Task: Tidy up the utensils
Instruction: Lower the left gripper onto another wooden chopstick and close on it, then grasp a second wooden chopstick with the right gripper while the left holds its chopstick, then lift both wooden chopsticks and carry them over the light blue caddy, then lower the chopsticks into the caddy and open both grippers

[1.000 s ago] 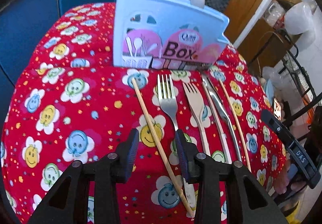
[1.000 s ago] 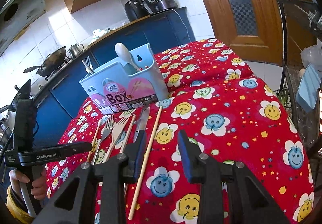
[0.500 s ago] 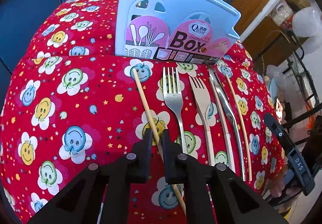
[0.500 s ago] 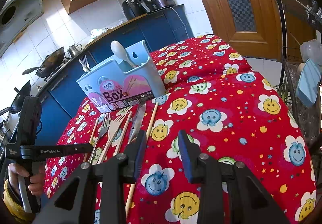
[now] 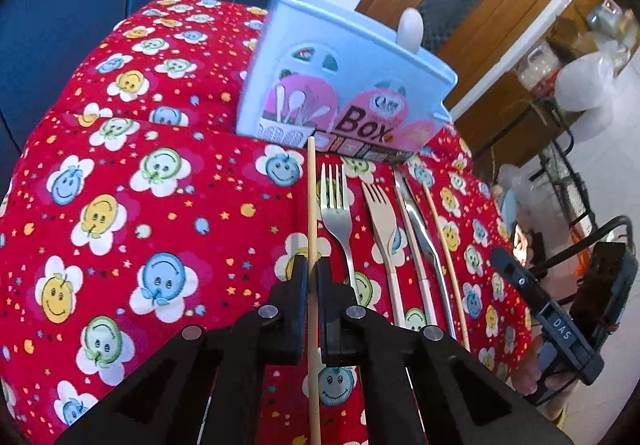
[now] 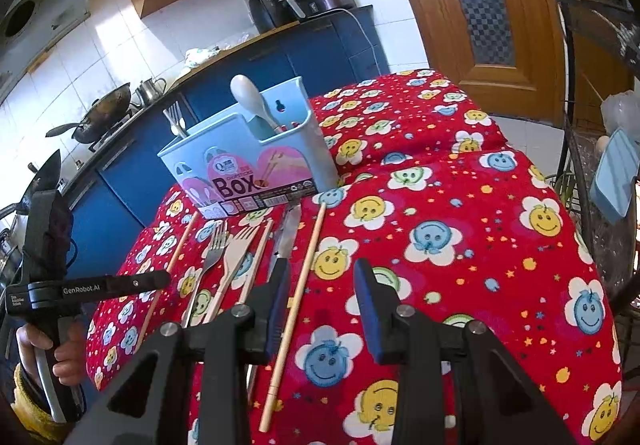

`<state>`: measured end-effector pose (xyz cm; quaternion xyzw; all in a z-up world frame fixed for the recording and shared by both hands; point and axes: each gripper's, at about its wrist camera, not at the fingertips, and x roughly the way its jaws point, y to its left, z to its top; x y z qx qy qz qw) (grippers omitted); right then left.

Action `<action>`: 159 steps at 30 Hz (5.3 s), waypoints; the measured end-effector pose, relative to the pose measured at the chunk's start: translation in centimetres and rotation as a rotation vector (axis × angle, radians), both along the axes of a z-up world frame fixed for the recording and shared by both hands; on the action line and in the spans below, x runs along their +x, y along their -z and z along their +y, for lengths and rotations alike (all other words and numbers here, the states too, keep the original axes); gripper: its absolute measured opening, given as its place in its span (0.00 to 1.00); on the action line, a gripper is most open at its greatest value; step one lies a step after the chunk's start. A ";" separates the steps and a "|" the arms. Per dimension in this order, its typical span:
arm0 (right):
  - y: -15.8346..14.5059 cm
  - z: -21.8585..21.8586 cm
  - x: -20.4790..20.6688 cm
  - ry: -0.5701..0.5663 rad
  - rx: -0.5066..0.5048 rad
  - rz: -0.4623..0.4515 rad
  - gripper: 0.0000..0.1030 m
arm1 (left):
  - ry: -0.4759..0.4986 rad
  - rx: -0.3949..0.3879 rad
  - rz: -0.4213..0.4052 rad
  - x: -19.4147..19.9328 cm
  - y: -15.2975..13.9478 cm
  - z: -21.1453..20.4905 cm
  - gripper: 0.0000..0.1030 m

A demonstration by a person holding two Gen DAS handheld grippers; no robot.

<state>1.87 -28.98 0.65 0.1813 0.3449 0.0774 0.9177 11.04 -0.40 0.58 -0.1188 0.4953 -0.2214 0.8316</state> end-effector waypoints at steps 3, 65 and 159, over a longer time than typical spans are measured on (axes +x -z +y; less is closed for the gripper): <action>-0.2 0.5 0.5 -0.020 0.001 0.023 0.35 | -0.010 -0.019 -0.022 0.0 -0.3 0.4 0.04; -5.7 1.7 2.7 -0.093 0.093 -0.165 0.06 | -0.052 -0.081 -0.435 -1.1 -7.6 -0.2 0.04; -6.8 3.2 12.7 -0.052 -0.064 -0.415 0.30 | -0.252 0.067 -0.808 6.2 -8.1 -3.4 0.29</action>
